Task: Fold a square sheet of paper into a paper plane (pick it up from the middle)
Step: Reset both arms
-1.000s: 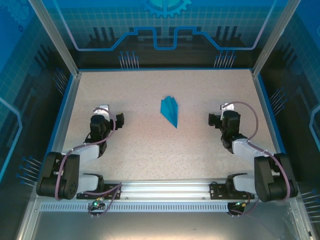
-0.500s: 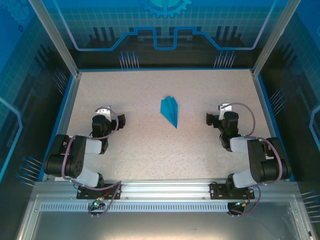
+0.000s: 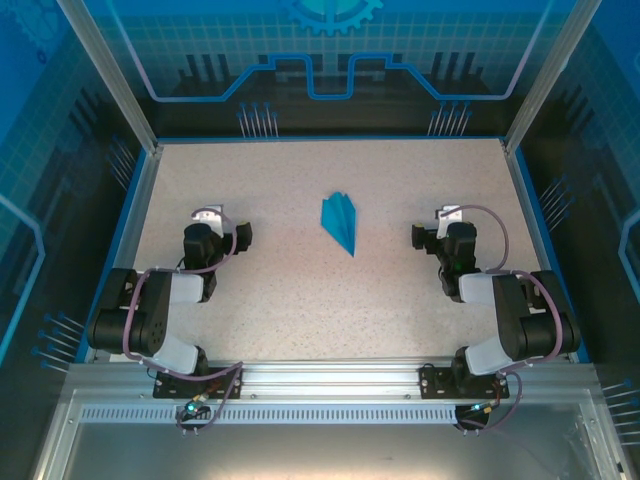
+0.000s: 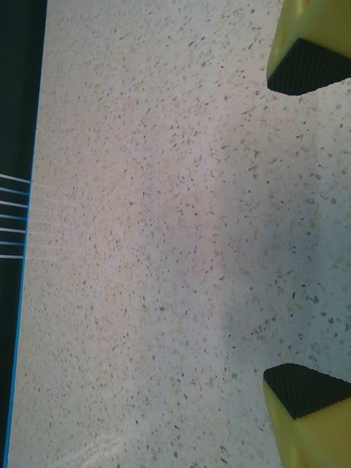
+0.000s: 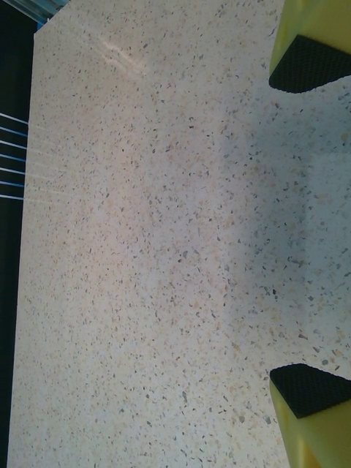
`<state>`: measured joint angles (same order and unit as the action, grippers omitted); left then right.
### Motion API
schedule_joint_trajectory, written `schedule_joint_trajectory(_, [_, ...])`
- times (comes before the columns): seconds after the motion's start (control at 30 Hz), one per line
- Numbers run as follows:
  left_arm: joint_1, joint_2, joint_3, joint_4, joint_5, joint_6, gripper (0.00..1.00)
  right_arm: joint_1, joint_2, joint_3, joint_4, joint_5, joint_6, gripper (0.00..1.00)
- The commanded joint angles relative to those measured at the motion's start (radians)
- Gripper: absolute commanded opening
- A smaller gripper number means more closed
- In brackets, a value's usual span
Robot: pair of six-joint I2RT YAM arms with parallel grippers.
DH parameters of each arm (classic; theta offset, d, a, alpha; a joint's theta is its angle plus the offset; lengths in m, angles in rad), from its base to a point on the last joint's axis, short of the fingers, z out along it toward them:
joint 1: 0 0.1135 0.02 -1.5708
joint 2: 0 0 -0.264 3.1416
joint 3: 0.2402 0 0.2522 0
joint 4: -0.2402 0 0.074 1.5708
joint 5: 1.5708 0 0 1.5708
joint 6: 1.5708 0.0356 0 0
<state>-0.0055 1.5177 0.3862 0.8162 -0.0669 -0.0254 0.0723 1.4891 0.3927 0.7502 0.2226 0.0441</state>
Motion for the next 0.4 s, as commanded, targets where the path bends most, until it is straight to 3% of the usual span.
schedule_joint_trajectory(0.0, [0.009,0.004,0.025,-0.008,0.044,0.025,0.98,0.003,0.008,0.018,0.037,-0.012,-0.01,0.99])
schedule_joint_trajectory(0.37, [0.01,0.006,0.027,-0.006,0.041,0.025,0.99,0.003,0.008,0.02,0.036,-0.014,-0.01,0.99])
